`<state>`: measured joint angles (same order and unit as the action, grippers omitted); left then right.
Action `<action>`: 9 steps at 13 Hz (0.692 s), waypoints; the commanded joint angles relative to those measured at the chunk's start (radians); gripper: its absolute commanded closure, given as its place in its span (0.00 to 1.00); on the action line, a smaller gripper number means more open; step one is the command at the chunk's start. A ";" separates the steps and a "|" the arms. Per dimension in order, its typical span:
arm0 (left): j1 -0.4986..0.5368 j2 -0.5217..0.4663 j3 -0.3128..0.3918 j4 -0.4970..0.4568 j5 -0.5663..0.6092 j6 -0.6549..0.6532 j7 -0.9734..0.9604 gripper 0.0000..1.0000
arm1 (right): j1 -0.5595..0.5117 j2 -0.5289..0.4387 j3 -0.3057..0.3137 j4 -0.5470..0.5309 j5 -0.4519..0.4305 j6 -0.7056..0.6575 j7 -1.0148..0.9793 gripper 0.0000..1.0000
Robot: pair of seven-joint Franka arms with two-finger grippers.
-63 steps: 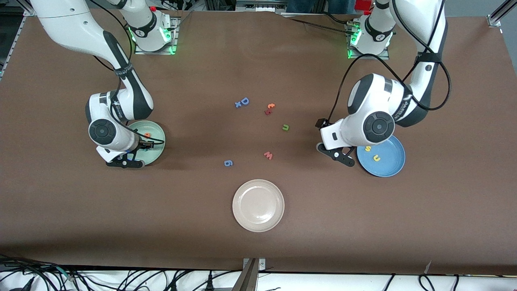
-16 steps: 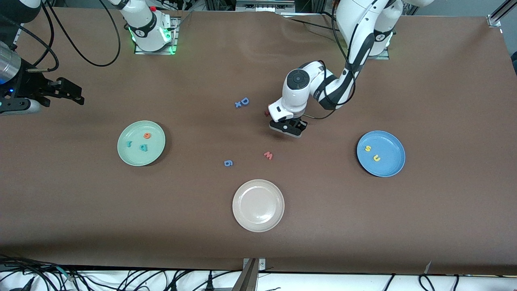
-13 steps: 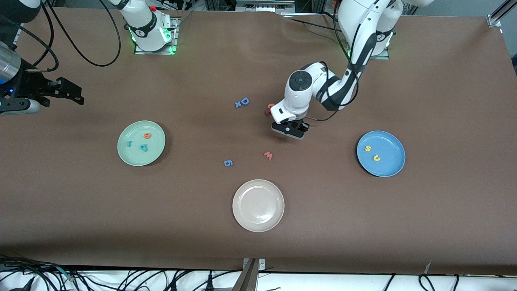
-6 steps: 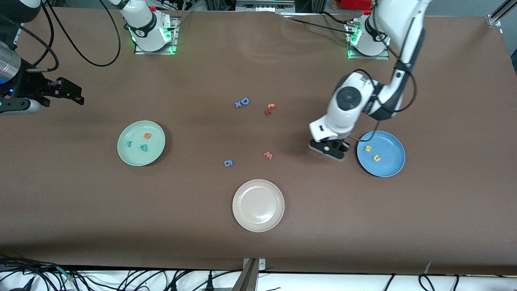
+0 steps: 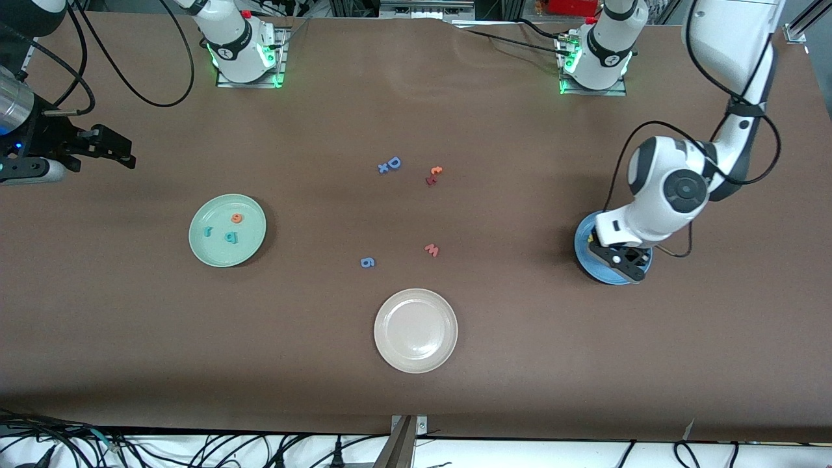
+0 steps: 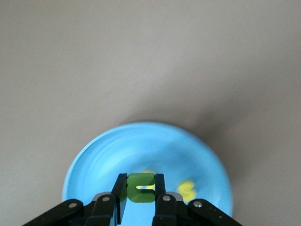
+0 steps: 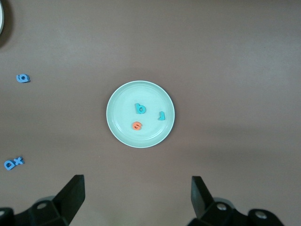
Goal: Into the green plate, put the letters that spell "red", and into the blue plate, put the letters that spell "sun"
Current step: 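Carry the green c to the blue plate and release it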
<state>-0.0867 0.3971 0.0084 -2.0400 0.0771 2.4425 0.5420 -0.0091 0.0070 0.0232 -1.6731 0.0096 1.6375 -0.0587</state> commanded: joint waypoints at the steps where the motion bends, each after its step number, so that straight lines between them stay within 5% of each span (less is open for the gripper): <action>1: 0.076 0.005 -0.014 -0.017 -0.023 -0.013 0.142 0.94 | 0.008 0.004 -0.011 0.021 0.020 -0.015 -0.018 0.00; 7: 0.094 0.083 -0.014 -0.035 -0.025 -0.007 0.154 0.90 | 0.008 0.005 -0.011 0.021 0.020 -0.016 -0.015 0.00; 8: 0.094 0.086 -0.014 -0.034 -0.025 -0.005 0.154 0.81 | 0.008 0.004 -0.011 0.021 0.020 -0.016 -0.015 0.00; 9: 0.093 0.086 -0.014 -0.031 -0.023 -0.005 0.157 0.27 | 0.011 0.004 -0.011 0.021 0.020 -0.016 -0.013 0.00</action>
<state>0.0016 0.4848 -0.0016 -2.0792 0.0769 2.4365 0.6710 -0.0089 0.0069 0.0230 -1.6728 0.0096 1.6375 -0.0587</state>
